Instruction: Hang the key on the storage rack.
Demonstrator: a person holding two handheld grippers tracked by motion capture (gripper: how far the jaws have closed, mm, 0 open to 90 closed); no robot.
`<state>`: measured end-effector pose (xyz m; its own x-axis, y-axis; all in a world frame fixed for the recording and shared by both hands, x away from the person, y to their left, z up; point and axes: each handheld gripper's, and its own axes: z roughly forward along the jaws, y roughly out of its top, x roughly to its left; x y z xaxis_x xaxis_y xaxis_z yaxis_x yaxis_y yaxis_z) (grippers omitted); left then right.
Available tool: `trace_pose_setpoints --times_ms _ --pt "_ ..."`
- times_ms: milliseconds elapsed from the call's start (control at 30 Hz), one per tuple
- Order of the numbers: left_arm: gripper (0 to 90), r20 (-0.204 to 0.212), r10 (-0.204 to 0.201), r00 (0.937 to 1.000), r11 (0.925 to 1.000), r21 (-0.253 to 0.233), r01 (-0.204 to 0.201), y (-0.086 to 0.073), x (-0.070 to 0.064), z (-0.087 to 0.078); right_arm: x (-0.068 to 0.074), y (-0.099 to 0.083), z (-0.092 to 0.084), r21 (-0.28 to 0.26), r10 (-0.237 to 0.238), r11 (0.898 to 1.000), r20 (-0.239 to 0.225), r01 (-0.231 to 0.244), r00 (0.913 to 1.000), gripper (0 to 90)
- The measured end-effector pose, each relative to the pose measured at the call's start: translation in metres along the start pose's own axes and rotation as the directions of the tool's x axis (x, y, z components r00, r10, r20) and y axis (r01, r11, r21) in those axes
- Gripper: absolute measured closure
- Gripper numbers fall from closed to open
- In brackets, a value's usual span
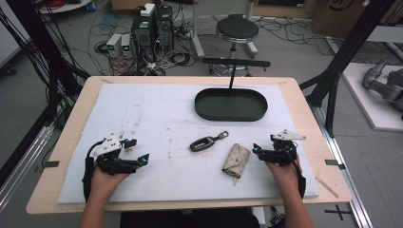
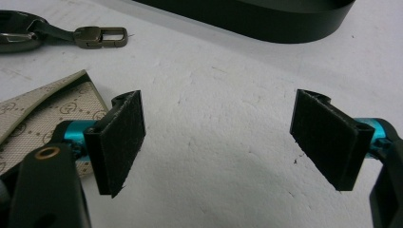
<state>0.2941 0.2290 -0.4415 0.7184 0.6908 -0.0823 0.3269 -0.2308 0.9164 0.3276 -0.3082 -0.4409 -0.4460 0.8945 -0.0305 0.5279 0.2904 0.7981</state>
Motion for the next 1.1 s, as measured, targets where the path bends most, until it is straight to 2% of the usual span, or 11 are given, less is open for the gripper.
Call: trace_pose_setpoints --times_ms 333,700,933,1100 --pt "19.6 0.003 -0.004 1.0 1.0 -0.003 0.004 0.002 0.001 0.005 -0.005 -0.005 -0.003 0.006 0.014 1.0 0.005 -0.014 0.9999 19.5" --pt "19.6 0.021 0.01 0.9997 0.9999 0.007 -0.011 0.006 -0.002 0.015 -0.007 -0.01 -0.009 0.003 0.017 1.0 0.015 -0.017 0.9998 19.5" --pt "19.6 0.026 0.008 0.9996 1.0 0.003 -0.008 0.008 -0.002 0.017 -0.006 -0.01 -0.012 0.003 0.017 1.0 0.017 -0.017 0.9997 19.5" --pt "19.7 0.038 0.012 0.9992 0.9999 -0.009 -0.011 0.016 -0.003 0.022 -0.004 -0.01 -0.015 -0.005 0.016 1.0 0.016 -0.016 0.9998 19.5"
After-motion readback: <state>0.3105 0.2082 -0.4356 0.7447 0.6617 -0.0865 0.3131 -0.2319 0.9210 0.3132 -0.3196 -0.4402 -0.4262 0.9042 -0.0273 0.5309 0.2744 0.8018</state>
